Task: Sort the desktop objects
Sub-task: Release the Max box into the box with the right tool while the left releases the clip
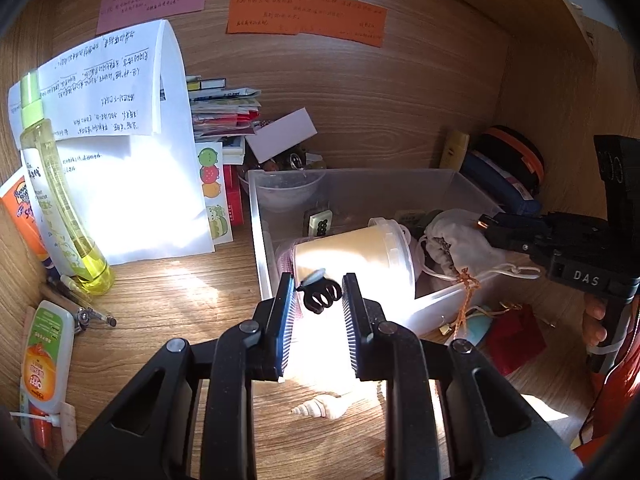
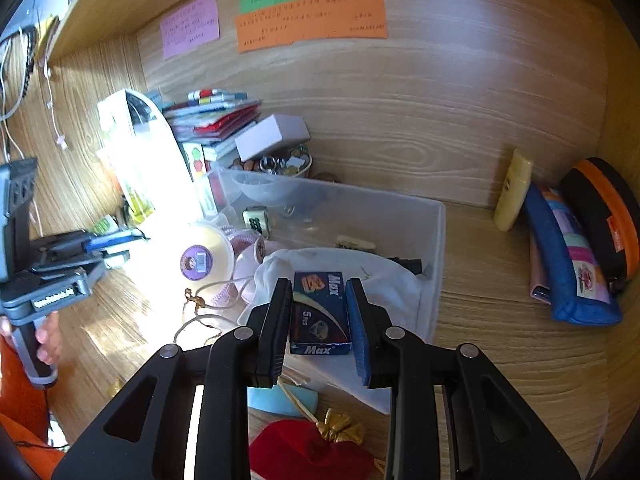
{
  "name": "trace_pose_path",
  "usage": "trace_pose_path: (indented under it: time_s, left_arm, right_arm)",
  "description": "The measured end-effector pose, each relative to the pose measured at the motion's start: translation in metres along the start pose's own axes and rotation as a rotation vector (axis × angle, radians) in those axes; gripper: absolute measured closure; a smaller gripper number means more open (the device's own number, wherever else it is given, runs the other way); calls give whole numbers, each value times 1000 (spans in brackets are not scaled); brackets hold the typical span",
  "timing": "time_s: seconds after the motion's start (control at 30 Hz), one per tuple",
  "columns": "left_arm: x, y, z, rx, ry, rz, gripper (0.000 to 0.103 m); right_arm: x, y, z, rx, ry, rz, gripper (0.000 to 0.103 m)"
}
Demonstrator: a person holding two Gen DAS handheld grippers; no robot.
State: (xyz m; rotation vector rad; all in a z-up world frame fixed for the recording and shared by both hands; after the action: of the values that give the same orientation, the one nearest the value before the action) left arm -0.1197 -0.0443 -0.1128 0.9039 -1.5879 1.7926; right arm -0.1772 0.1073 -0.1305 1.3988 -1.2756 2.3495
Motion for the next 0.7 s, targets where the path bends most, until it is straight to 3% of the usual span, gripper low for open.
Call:
trace_pose_path:
  time_s: [0.17, 0.33, 0.4, 0.47, 0.53, 0.7]
  left_arm:
    - [0, -2, -5, 0, 23, -19, 68]
    - [0, -4, -6, 0, 27, -24, 63]
    - [0, -6, -6, -3, 29, -26, 59]
    - [0, -9, -8, -4, 38, -30, 53]
    - [0, -12, -10, 2, 49, -40, 48]
    - [2, -22, -12, 16, 55, -63, 35]
  right_arm:
    - [-5, 5, 2, -49, -47, 13, 75]
    - [-6, 5, 0, -58, -50, 13, 74]
    - [-6, 4, -1, -70, -51, 15, 68]
    - [-7, 2, -4, -102, -51, 13, 49]
    - [-7, 0, -4, -102, -46, 3, 40]
    - [-7, -13, 2, -101, -52, -29, 26]
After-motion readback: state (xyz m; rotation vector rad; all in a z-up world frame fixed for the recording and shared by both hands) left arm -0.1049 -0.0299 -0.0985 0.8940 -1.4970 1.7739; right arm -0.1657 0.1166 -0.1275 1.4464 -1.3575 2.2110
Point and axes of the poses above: each gripper's, at about its wrist camera, not at the fingertips, and y roughly the way its jaws point, z to its left, x to its top, the point moved 8 cm from there along y, roughly the way its jaws point, and after that the axes turned 14 degrees about x, right-handed, at the moved point
